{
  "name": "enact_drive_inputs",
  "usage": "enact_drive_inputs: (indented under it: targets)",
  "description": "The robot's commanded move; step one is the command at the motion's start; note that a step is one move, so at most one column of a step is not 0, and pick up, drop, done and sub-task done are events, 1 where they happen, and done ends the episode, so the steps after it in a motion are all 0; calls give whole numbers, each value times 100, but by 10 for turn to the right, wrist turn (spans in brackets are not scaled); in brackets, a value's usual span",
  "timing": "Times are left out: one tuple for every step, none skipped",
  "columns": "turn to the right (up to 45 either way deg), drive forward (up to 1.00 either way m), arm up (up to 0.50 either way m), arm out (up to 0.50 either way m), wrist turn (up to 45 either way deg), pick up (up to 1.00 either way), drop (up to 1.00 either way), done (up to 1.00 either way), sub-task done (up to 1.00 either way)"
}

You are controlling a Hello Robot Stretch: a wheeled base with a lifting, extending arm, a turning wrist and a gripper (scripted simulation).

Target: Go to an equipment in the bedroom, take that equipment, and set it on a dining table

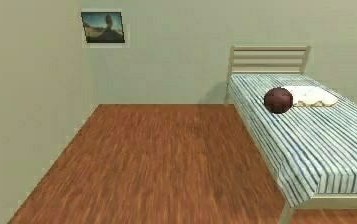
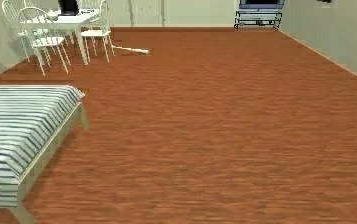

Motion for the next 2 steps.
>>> enact_drive_inputs:
  targets:
    - [0, 100, 0, 0, 0, 0, 0, 0, 0]
    - [30, 0, 0, 0, 0, 0, 0, 0, 0]
